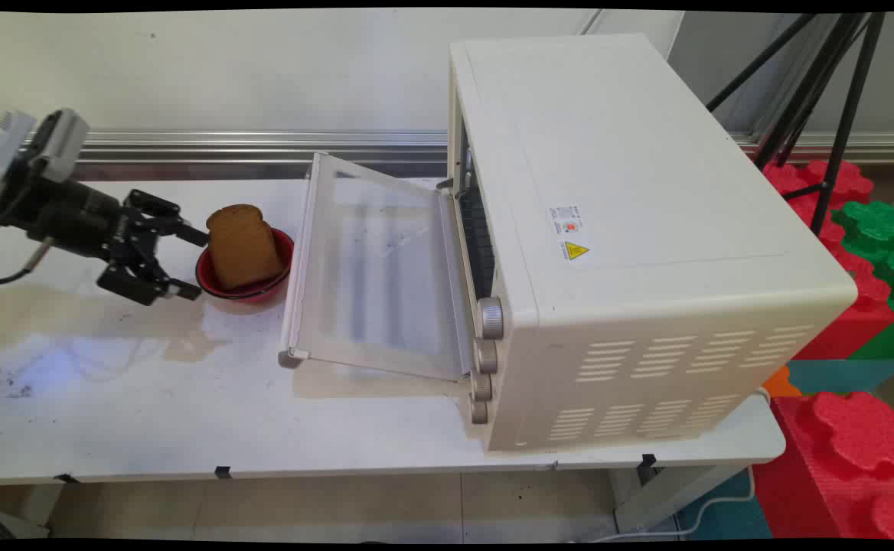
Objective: Close the oven
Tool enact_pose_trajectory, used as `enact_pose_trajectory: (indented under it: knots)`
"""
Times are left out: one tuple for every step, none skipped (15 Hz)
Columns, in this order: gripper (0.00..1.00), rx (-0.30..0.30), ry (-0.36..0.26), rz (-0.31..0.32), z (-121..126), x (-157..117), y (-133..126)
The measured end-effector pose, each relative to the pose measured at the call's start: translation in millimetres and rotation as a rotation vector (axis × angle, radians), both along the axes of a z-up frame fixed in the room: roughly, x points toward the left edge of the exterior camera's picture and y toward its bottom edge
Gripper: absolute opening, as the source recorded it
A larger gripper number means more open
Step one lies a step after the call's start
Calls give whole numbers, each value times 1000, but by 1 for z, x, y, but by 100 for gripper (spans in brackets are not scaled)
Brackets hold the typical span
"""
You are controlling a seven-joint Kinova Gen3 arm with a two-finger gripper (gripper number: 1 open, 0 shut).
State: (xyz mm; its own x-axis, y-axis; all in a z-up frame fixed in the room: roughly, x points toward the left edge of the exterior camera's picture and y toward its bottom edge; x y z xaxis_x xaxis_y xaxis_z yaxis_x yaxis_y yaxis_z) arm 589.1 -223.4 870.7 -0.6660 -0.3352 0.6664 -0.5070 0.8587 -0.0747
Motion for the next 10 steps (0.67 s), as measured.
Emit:
enact_pose_trajectory:
  knots:
    - [100,-4,0,-3,-4,-5,-3]
    - [100,-7,0,-6,-8,-10,-6]
    - [100,-10,0,-9,-11,-14,-10]
    - [100,-11,-1,-11,-13,-17,-12]
    - [100,-13,-3,-14,-17,-21,-17]
    - [100,-14,-5,-15,-22,-25,-20]
    - [100,-15,-8,-19,-26,-29,-25]
    - [100,-16,-11,-22,-30,-32,-29]
    - [100,-15,-14,-26,-33,-35,-32]
    - [100,-15,-16,-28,-37,-38,-35]
